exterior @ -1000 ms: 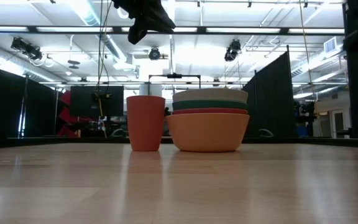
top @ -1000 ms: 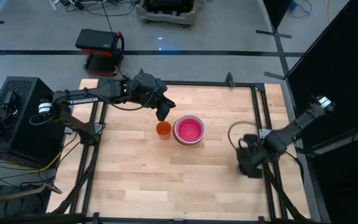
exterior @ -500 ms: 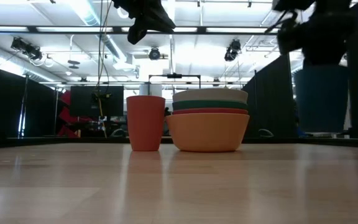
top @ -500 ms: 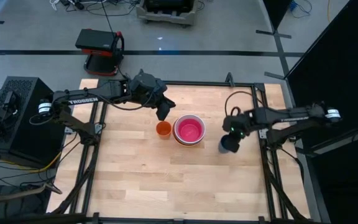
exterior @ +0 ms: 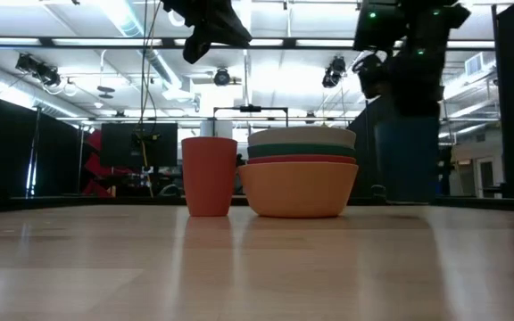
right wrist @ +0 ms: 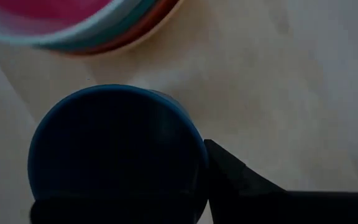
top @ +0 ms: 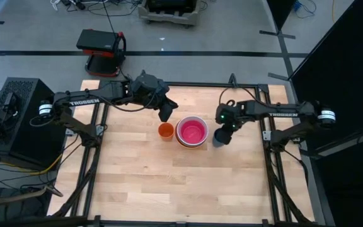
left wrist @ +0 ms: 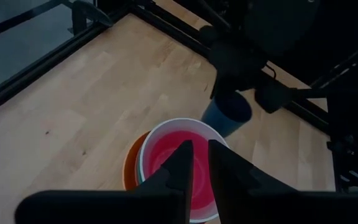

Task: Nest bowls inside each other
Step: Move the blue cup to the right of the stacked bowls

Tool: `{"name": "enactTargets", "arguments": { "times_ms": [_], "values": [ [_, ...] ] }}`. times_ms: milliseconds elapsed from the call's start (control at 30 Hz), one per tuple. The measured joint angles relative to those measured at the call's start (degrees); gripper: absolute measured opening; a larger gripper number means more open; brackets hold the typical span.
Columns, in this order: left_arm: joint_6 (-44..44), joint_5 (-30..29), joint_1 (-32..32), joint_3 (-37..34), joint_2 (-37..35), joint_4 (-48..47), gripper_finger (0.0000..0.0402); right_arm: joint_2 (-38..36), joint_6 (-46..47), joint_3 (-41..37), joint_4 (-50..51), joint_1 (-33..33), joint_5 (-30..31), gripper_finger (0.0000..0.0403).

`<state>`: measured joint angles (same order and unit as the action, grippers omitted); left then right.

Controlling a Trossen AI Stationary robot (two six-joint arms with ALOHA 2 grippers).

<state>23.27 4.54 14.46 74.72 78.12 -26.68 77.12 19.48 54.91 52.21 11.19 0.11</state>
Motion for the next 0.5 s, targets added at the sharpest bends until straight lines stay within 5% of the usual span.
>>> {"name": "enactTargets", "arguments": {
  "times_ms": [500],
  "values": [
    [-0.64,-0.62,0.0,0.0,-0.02,-0.04,0.0035,5.41,-5.53,4.28,0.78,0.72,4.61,0.0]
  ]
}}
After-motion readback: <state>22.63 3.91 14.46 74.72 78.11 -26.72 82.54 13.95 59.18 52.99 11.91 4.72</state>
